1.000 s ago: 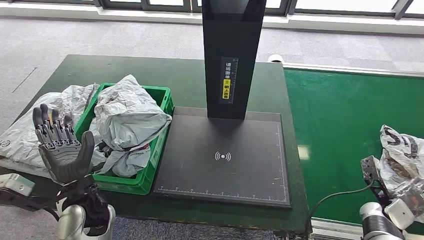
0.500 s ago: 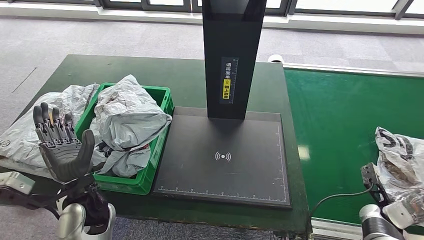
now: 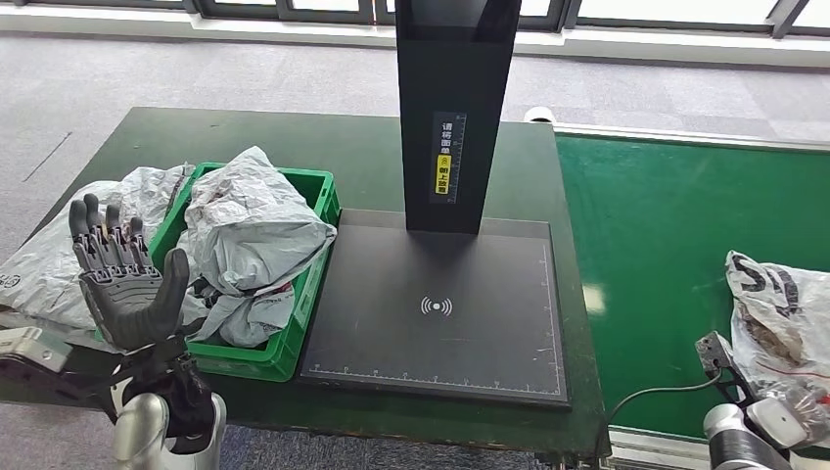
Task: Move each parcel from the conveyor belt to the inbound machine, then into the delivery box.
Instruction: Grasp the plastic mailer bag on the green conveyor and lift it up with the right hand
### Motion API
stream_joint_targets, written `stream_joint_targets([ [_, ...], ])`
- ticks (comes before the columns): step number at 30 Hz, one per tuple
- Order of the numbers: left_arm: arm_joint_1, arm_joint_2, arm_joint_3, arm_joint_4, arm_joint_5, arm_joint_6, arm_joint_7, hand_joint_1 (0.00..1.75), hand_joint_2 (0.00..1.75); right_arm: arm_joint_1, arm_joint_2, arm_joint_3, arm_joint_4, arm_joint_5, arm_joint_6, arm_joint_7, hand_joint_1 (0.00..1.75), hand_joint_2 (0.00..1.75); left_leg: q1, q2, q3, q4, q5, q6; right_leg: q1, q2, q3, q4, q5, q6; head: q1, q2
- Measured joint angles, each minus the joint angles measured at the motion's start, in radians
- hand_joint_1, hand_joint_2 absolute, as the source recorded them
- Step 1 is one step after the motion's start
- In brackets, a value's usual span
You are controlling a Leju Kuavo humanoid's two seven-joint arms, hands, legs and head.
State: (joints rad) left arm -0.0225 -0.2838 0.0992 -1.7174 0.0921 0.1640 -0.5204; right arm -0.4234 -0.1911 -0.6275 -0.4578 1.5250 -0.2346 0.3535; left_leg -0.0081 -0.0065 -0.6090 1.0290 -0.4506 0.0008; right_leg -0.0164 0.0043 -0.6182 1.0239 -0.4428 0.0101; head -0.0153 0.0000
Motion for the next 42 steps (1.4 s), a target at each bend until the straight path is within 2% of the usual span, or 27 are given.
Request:
stream_joint_targets([
  [3, -0.003, 0.000, 0.000, 0.001, -0.005, -0.003, 0.003, 0.00, 1.75, 0.000, 0.000, 0.000, 0.000, 0.001, 0.015, 0.002, 1.75, 1.75, 0.000, 0.000, 0.000, 0.000, 0.000, 0.000, 0.000, 0.000, 0.000, 0.000, 0.000, 0.000, 0.000, 0.000],
  [27, -0.015, -0.001, 0.000, 0.003, -0.026, -0.003, 0.020, 0.00, 1.75, 0.005, 0.032, -0.002, -0.075, 0.019, 0.011, -0.058, 1.75, 1.75, 0.000, 0.000, 0.000, 0.000, 0.000, 0.000, 0.000, 0.000, 0.001, 0.000, 0.000, 0.000, 0.000, 0.000],
  [29, -0.015, -0.001, 0.002, 0.000, -0.027, 0.000, 0.021, 0.00, 1.75, 0.008, 0.049, -0.001, -0.105, 0.003, -0.005, -0.102, 1.75, 1.75, 0.000, 0.000, 0.000, 0.000, 0.000, 0.000, 0.000, 0.000, 0.001, 0.000, 0.000, 0.000, 0.000, 0.000],
  [31, -0.014, -0.002, 0.003, -0.006, -0.028, 0.003, 0.023, 0.00, 1.75, 0.017, 0.085, 0.005, -0.174, -0.044, -0.015, -0.182, 1.75, 1.75, 0.000, 0.000, 0.000, 0.000, 0.000, 0.000, 0.000, 0.000, 0.001, 0.000, 0.000, 0.000, 0.000, 0.000],
  [36, -0.012, -0.003, 0.009, -0.014, -0.029, 0.005, 0.024, 0.00, 1.75, 0.063, 0.198, 0.087, -0.422, -0.328, 0.031, -0.444, 1.75, 1.75, 0.001, 0.000, 0.001, 0.000, 0.001, -0.001, 0.001, 0.000, 0.001, 0.001, 0.000, 0.000, 0.000, 0.000],
  [40, -0.012, -0.003, 0.010, -0.014, -0.029, 0.005, 0.019, 0.00, 1.75, 0.095, 0.257, 0.185, -0.583, -0.459, 0.069, -0.513, 1.75, 1.75, 0.002, 0.000, 0.000, 0.000, 0.001, -0.002, 0.002, 0.000, 0.000, 0.001, 0.000, -0.001, 0.000, 0.000],
  [42, -0.012, -0.003, 0.011, -0.012, -0.031, 0.004, 0.017, 0.00, 1.75, 0.110, 0.280, 0.229, -0.645, -0.559, 0.107, -0.590, 1.75, 1.75, 0.002, 0.000, 0.000, 0.000, 0.001, -0.002, 0.002, 0.000, 0.000, 0.001, 0.000, -0.001, 0.000, 0.000],
])
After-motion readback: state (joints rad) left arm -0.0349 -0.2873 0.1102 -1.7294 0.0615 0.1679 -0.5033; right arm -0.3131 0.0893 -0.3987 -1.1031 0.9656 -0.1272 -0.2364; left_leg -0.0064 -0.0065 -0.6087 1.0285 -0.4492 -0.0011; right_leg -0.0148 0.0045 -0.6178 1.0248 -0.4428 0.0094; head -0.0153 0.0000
